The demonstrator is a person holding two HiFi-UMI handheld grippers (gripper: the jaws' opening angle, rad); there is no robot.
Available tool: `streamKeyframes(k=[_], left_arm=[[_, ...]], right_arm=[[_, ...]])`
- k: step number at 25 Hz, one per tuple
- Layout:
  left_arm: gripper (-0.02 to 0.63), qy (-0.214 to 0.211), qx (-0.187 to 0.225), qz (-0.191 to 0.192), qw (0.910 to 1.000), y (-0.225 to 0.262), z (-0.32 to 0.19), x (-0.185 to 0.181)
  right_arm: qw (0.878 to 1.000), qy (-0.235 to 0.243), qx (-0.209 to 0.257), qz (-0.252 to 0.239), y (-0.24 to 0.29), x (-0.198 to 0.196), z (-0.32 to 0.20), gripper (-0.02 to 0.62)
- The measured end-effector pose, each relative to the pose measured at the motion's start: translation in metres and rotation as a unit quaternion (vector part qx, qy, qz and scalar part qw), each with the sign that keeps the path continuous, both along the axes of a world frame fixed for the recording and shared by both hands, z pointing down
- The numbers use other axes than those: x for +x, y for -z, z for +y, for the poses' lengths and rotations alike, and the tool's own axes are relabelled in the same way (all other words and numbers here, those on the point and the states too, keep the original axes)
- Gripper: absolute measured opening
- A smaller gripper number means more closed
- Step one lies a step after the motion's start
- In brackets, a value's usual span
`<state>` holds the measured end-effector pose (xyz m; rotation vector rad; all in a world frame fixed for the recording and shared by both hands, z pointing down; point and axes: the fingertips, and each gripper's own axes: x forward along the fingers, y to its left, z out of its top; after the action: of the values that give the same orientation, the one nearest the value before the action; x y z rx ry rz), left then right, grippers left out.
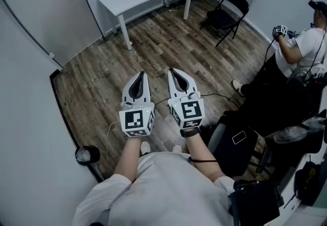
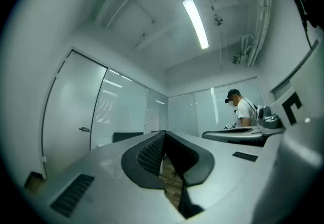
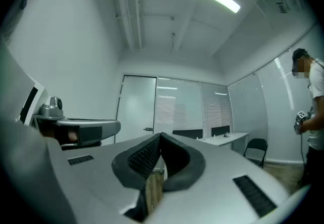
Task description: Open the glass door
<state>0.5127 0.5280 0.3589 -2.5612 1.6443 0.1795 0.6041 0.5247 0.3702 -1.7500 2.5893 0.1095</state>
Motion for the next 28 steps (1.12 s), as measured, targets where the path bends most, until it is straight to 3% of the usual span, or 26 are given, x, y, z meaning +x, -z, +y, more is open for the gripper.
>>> streamKeyframes(k=[4,14,21,28], left_arm=[[0.003,-0.022,-0.002,0.023,0.9995,0.000,0.006,0.027],[0.003,-0.022,-0.015,0.011,0.9996,-0.013,0.028,0.082],[0.003,-0.011,-0.032,0.000,0.9994,-0.024,0.034,0.075],[0.003,-0.017,-0.024,0.029,0.9991,-0.018,0.019,0.048]], right_arm=[[1.000,0.008,-0.002,0.005,0.000,0.019,0.010,0.003],[1.000,0.012,0.001,-0.004,-0.003,0.071,0.041,0.003],[0.999,0.025,-0.028,-0.032,-0.020,0.069,0.038,0.003],[0.996,0.065,-0.019,-0.057,-0.018,0.034,0.026,0.003]])
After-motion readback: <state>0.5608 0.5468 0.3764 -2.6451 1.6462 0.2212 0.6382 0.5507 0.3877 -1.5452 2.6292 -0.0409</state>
